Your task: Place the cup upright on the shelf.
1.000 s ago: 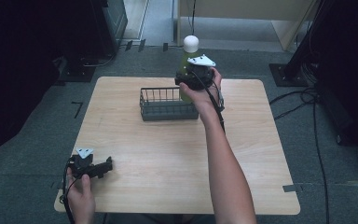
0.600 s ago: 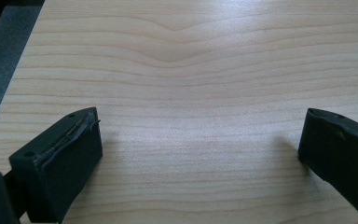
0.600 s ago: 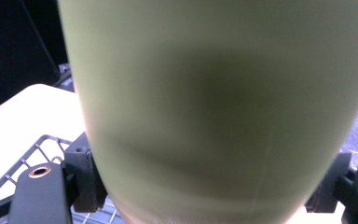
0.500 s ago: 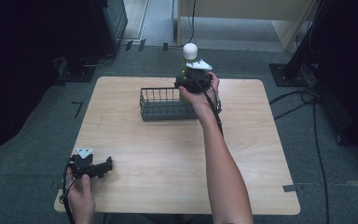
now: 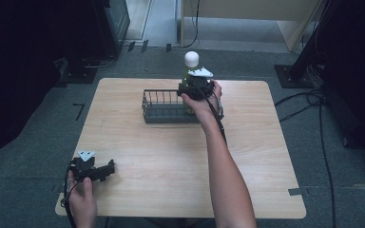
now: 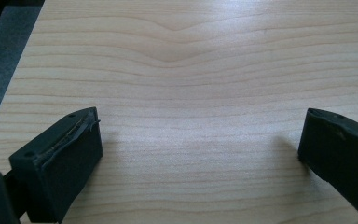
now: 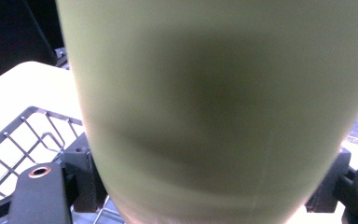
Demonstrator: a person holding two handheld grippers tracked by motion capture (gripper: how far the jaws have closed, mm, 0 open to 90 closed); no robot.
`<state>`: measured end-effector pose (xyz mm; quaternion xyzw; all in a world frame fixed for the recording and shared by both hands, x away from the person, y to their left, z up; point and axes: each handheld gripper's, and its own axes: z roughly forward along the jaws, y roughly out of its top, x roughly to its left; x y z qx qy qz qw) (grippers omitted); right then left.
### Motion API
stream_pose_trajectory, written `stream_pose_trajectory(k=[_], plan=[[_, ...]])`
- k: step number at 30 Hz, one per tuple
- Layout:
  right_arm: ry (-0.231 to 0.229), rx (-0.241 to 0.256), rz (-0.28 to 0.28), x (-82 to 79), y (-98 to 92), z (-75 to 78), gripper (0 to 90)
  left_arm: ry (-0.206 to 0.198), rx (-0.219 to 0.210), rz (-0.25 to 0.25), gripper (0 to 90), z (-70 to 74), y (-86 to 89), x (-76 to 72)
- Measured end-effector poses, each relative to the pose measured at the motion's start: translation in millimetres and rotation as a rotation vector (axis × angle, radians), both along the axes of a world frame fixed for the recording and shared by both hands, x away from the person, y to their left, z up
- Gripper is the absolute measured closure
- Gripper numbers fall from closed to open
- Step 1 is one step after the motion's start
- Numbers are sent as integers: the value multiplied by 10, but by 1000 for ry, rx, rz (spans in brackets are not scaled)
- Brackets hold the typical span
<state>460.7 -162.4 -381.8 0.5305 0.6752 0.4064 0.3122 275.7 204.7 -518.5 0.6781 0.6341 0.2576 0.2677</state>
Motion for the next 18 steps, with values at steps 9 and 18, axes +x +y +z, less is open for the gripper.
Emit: stream_pose_trajectory(k=[9, 18], plan=[[4, 23, -2, -8, -32, -9, 196, 0, 0, 0, 1, 0, 0, 0], [15, 36, 14, -29, -69, 1, 178, 0, 0, 0, 0, 0, 0, 0]])
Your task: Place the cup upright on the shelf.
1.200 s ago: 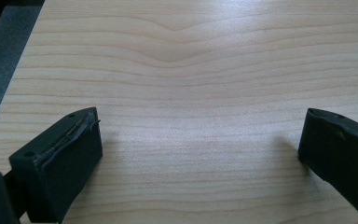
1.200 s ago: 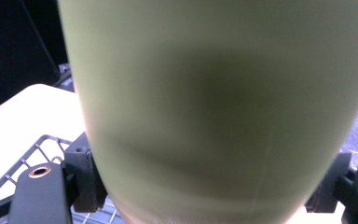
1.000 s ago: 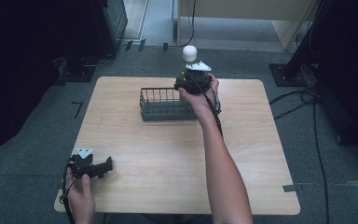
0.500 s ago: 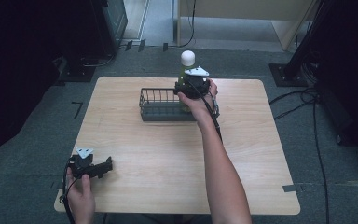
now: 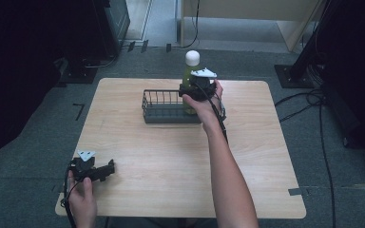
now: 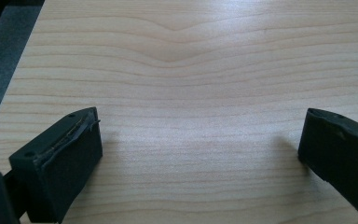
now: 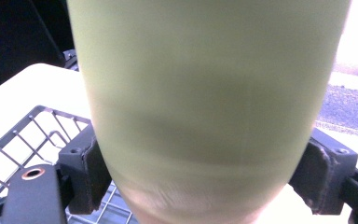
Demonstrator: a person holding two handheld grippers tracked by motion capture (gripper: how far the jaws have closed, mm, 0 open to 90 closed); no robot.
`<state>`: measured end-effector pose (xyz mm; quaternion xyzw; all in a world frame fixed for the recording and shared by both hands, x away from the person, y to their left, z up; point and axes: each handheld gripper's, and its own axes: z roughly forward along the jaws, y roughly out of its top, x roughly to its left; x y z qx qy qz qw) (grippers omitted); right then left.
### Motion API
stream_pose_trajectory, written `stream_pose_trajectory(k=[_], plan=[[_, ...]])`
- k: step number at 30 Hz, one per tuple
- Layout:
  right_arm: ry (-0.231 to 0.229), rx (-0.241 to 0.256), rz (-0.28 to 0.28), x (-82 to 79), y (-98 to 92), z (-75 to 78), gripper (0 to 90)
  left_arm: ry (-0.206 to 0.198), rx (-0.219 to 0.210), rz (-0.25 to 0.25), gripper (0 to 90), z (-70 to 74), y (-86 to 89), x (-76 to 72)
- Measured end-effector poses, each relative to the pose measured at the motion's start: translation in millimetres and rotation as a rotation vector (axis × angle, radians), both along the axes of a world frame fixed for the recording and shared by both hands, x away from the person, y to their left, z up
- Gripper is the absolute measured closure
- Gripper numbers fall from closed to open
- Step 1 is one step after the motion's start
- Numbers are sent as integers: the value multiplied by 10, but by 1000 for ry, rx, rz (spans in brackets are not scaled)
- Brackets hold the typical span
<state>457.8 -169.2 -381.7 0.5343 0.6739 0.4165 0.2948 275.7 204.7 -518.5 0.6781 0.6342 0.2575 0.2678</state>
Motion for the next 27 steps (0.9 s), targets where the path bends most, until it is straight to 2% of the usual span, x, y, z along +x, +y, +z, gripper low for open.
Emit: stream_pose_trajectory(k=[12, 16, 27], plan=[[-10, -5, 20, -86, -17, 58, 167, 0, 0, 0, 0, 0, 0, 0], [-10, 20, 23, -121, -46, 89, 167, 0, 0, 0, 0, 0, 0, 0], [-12, 20, 20, -240, -135, 139, 130, 0, 0, 0, 0, 0, 0, 0]])
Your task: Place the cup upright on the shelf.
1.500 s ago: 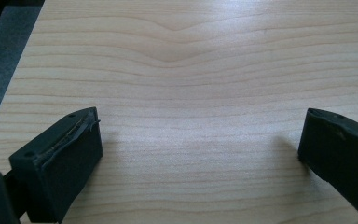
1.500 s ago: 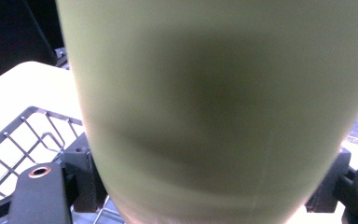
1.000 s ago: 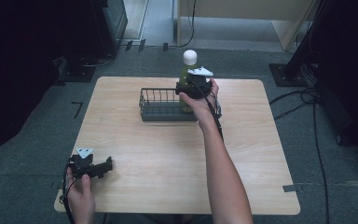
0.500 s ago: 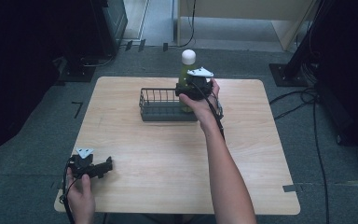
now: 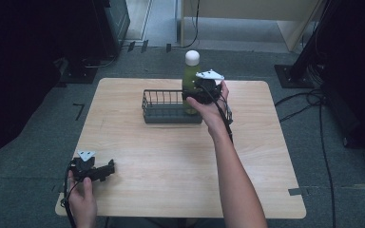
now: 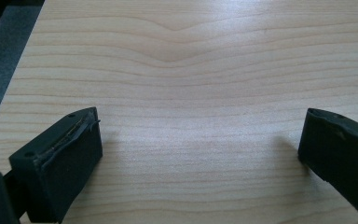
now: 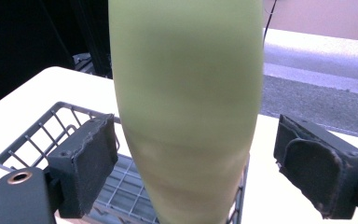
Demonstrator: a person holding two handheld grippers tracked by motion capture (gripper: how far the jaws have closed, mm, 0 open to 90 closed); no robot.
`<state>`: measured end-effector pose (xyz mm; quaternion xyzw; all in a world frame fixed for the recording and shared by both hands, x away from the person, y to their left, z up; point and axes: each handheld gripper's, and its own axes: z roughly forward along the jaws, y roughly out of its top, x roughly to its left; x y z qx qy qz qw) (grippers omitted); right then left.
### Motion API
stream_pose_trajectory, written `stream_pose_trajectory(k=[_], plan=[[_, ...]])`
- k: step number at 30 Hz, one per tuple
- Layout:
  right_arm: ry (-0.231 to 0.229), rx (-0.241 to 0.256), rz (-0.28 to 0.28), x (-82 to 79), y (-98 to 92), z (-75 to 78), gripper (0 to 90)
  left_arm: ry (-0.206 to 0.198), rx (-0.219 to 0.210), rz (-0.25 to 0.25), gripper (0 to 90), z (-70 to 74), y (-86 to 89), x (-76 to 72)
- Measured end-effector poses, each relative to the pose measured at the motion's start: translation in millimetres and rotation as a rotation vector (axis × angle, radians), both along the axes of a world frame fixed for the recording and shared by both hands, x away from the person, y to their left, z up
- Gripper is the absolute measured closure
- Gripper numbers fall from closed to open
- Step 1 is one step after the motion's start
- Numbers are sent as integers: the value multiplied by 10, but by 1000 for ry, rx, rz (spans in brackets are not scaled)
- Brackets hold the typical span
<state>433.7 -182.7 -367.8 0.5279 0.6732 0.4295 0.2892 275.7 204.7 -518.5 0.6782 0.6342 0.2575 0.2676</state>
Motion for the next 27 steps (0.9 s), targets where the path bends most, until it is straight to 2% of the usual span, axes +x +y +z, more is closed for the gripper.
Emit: stream_pose_trajectory(k=[10, 18, 27], plan=[[0, -16, 6, -194, -139, -41, 115, 0, 0, 0, 0, 0, 0, 0], [2, -11, -11, -382, -318, -126, 98, 0, 0, 1, 0, 0, -2, 1], [38, -1, -35, -673, -639, -356, 58, 1, 1, -10, 0, 0, -21, 4]])
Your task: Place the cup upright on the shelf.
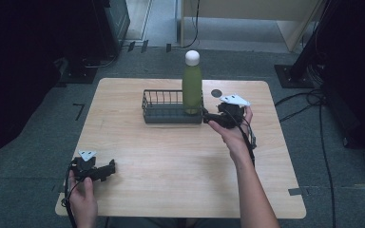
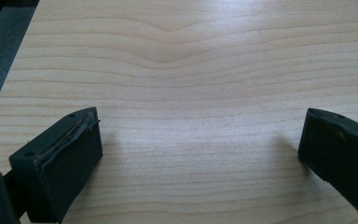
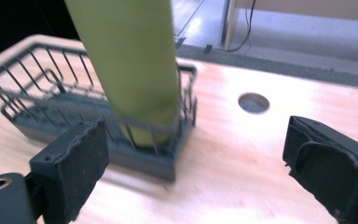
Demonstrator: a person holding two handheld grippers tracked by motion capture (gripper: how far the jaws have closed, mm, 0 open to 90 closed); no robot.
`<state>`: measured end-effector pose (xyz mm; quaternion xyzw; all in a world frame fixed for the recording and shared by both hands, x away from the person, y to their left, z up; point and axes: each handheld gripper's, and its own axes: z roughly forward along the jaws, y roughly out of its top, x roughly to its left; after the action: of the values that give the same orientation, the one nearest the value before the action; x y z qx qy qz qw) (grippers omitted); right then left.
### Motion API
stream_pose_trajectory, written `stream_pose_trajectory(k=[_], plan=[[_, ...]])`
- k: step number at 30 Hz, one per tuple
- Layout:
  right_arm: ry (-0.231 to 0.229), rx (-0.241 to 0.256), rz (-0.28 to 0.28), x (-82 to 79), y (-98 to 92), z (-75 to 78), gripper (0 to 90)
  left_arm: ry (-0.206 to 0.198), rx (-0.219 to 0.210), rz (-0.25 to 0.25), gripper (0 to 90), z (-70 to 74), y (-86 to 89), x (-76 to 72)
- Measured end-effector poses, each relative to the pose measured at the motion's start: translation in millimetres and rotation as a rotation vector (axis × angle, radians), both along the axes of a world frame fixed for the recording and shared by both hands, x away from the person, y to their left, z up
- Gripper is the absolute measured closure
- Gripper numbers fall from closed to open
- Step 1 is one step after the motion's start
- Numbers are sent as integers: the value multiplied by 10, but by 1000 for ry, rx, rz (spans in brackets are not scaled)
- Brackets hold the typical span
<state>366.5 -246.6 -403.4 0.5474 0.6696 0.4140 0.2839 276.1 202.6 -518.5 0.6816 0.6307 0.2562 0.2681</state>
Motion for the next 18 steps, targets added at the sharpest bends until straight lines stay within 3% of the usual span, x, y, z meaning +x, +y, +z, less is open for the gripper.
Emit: stream_pose_trajectory(k=[18], plan=[[82, 5, -108, -508, -567, -512, 41, -2, 0, 0, 0, -1, 0, 0]])
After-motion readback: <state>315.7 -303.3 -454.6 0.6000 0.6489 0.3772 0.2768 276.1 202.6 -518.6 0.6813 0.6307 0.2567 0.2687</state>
